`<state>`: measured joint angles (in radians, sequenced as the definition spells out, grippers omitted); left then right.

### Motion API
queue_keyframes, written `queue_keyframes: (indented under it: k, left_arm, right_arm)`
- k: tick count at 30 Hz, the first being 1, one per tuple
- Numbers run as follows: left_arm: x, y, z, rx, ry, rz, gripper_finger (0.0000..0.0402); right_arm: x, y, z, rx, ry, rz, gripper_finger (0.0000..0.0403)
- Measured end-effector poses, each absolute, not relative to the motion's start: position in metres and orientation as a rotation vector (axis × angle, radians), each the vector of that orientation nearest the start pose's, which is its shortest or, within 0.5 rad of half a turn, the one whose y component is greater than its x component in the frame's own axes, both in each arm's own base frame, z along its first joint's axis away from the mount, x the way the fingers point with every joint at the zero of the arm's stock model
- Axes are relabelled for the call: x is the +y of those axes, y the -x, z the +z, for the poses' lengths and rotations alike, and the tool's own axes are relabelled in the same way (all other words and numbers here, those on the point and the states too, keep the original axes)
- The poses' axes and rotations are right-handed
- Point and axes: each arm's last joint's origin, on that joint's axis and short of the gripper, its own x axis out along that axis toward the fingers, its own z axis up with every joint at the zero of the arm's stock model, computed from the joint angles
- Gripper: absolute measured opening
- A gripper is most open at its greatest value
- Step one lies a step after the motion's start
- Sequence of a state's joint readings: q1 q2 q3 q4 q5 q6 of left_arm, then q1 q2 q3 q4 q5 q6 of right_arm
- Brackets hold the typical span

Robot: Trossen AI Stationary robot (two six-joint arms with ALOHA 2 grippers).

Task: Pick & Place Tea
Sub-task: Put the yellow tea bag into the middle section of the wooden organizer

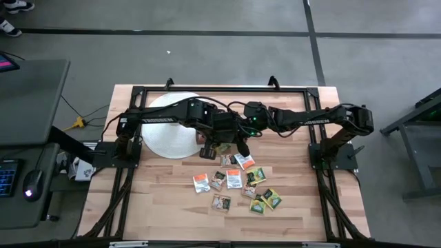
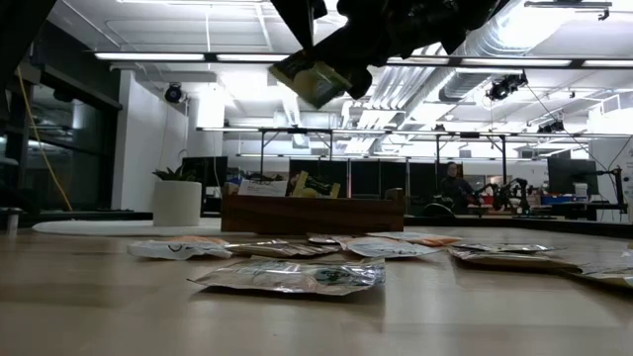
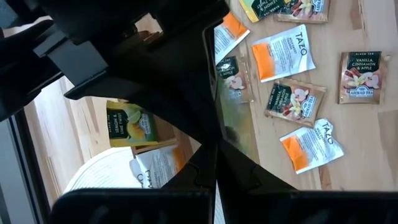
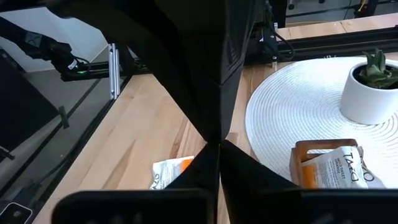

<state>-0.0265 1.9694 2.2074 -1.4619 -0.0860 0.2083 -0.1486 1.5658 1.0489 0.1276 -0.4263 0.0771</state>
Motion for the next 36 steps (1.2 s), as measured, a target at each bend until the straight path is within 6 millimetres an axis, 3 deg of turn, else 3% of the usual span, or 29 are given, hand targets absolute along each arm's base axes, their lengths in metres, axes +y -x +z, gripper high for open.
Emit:
queue_keyframes:
  k: [15,19,27,36]
  left_arm:
    - [-0.007,-0.379,0.372,1.224,-0.315,-0.1,0.0008]
    - [-0.007,-0.379,0.372,1.22,-0.327,-0.111,0.005]
    - [-0.002,-0.375,0.375,1.247,-0.37,0.009,0.0178]
    - [0.025,-0.331,0.412,1.185,-0.379,0.173,0.0202]
  right_arm:
    - [-0.04,-0.347,0.263,0.386,-0.207,0.225,0.0001]
    - [-0.041,-0.346,0.261,0.406,-0.21,0.212,0.0001]
    - [-0.044,-0.344,0.257,0.452,-0.216,0.165,0.0]
    - [-0.068,-0.336,0.249,0.529,-0.244,0.052,0.0]
